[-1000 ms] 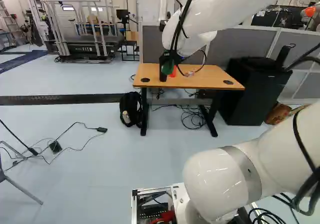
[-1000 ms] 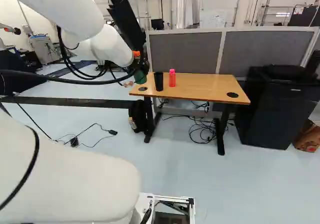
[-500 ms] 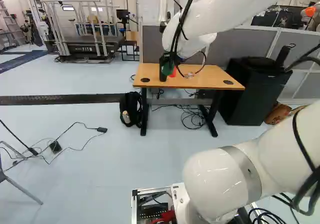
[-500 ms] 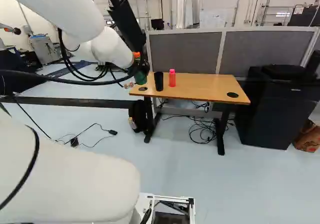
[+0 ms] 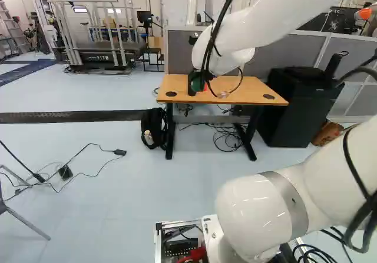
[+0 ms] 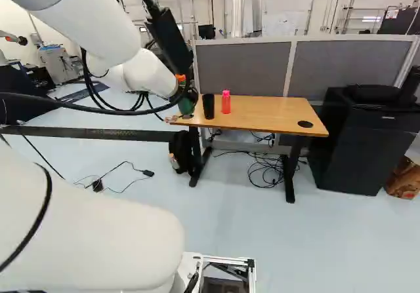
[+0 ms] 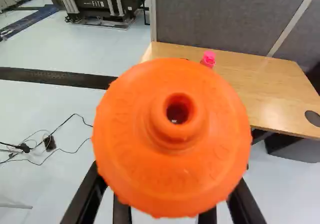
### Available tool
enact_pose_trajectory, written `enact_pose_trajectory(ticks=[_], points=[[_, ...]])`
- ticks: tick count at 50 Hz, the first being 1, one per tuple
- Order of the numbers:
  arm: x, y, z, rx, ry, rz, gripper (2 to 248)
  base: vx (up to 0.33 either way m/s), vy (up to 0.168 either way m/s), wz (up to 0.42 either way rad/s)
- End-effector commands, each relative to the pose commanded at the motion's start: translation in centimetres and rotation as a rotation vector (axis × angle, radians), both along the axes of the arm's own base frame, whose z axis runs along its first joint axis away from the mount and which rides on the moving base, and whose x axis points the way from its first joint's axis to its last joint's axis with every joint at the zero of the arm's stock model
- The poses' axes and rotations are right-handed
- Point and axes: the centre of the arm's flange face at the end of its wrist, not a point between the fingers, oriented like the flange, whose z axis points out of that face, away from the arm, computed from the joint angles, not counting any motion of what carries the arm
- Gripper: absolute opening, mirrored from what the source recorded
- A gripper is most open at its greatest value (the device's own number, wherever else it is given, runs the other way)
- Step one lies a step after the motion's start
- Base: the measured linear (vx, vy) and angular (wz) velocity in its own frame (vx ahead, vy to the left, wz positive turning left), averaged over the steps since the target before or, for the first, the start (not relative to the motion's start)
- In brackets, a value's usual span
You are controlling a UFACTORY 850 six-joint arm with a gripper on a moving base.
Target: Pick up the green bottle from the table
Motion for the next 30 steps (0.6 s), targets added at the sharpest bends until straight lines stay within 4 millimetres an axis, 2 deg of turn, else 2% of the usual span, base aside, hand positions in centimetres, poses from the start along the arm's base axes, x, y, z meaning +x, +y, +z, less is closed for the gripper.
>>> enact_pose_trajectory(ticks=[30], points=[[-1.8,-0.9,-5.7,0.004,-0.061,-0.021,121,0.0,0.0,0.0]])
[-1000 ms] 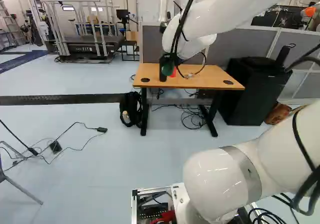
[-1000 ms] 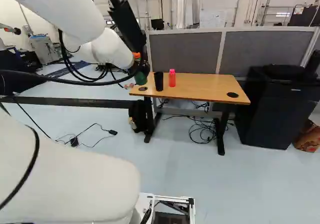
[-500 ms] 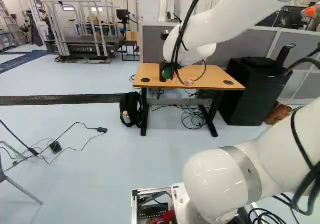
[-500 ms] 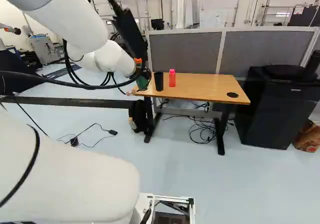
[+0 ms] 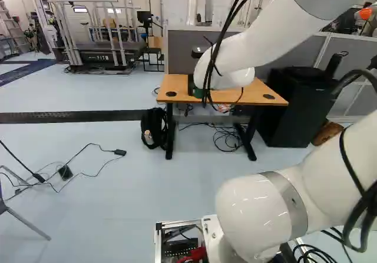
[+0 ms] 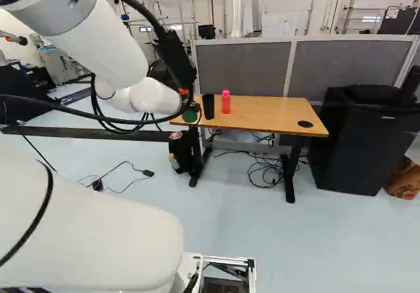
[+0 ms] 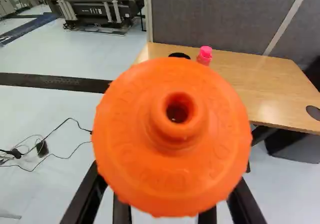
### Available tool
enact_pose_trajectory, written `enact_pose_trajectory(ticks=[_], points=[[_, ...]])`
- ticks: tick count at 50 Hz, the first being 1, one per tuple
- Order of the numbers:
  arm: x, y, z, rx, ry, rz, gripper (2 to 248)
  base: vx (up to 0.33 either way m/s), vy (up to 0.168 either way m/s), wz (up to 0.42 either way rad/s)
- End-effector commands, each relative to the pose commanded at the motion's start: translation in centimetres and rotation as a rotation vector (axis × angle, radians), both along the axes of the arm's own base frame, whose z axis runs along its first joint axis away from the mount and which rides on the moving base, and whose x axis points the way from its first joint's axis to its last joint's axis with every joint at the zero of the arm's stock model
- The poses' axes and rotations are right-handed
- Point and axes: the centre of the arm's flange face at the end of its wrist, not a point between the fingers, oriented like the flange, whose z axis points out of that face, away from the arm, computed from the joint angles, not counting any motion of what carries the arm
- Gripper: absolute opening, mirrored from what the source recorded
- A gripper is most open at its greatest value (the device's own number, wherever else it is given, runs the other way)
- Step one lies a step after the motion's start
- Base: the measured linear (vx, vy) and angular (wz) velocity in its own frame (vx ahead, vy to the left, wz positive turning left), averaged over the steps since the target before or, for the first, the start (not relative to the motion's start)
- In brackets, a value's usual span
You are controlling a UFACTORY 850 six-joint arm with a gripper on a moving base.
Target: Pick up the green bottle from the table
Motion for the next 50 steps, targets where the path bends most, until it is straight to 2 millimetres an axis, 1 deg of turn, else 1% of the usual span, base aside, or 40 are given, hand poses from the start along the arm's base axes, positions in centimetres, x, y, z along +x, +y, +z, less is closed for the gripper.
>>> enact_pose_trajectory(ticks=[26,38,50], points=[[-3.2,-0.9,-5.9,0.003,-0.069,-0.024,121,0.0,0.0,0.0],[-4.7,-1.3,-7.8,0.003,-0.094,-0.032,121,0.0,0.0,0.0],[-6.0,-1.5,-9.3,0.004,-0.115,-0.04,121,0.0,0.0,0.0]])
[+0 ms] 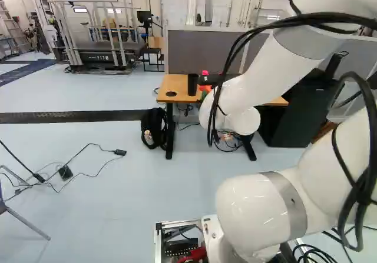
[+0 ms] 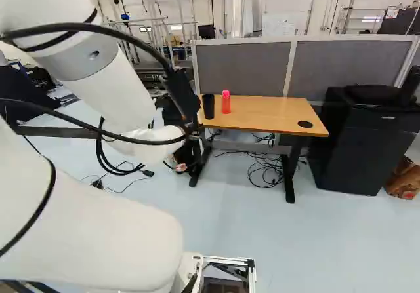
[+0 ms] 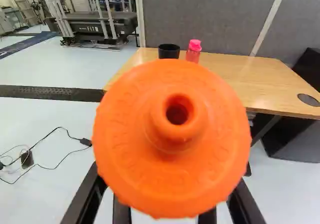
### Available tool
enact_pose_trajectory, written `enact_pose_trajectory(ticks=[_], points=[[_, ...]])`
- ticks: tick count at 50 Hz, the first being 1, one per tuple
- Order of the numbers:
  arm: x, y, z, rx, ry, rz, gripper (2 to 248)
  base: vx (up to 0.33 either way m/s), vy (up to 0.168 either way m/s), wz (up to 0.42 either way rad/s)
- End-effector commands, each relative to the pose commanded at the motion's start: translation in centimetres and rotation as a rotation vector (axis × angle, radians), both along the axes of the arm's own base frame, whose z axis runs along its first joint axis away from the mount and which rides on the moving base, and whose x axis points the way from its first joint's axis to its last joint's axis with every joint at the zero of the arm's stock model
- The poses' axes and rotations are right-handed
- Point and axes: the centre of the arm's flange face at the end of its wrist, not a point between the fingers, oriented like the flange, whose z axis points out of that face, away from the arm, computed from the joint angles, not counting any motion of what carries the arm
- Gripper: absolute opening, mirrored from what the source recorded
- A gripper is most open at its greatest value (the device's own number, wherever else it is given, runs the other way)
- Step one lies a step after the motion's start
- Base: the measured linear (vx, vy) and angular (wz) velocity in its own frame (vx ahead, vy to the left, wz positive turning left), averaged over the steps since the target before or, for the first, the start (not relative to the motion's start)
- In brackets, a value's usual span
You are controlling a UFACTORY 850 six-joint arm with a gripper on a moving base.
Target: Pick up the green bottle from the table
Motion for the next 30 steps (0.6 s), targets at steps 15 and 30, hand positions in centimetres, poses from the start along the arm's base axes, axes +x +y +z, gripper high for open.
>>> enact_pose_trajectory(ticks=[15,30], points=[[-1.4,-0.2,-1.4,0.0,-0.02,-0.007,121,0.0,0.0,0.0],[-2.3,-0.3,-2.2,0.0,-0.033,-0.011,121,0.0,0.0,0.0]])
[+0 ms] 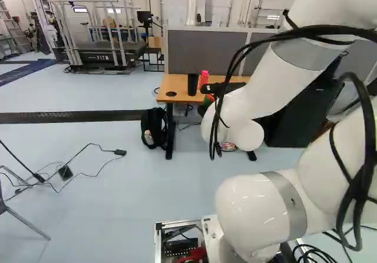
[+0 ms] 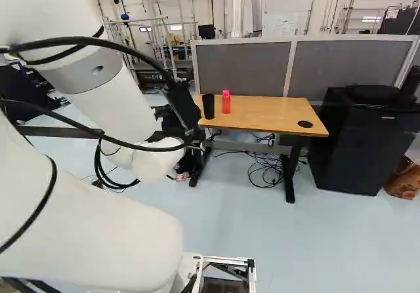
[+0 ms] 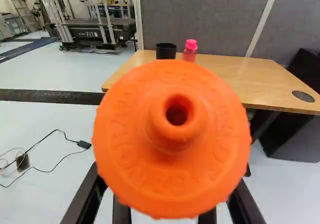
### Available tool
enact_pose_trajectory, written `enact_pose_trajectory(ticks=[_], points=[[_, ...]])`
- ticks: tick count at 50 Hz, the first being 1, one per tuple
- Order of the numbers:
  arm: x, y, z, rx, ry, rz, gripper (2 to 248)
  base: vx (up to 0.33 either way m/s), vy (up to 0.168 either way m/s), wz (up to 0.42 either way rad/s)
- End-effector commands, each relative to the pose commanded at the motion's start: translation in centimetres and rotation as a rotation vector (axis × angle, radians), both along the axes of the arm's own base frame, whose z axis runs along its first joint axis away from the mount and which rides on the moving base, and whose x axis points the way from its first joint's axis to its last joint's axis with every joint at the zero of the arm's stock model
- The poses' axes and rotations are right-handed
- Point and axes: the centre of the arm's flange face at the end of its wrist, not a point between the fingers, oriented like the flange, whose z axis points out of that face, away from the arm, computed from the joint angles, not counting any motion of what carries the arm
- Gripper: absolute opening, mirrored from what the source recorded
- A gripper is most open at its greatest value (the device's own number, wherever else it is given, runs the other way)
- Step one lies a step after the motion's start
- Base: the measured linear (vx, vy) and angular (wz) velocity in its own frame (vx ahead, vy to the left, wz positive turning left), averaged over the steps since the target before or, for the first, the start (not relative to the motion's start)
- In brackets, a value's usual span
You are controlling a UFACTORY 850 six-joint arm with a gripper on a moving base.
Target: Pick up the green bottle from the table
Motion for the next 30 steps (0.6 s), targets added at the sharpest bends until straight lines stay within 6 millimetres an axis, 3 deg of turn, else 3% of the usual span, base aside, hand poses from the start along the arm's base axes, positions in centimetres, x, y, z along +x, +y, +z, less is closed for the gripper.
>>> enact_pose_trajectory(ticks=[30], points=[[-0.43,-0.06,-0.37,0.0,-0.006,-0.002,121,0.0,0.0,0.0]])
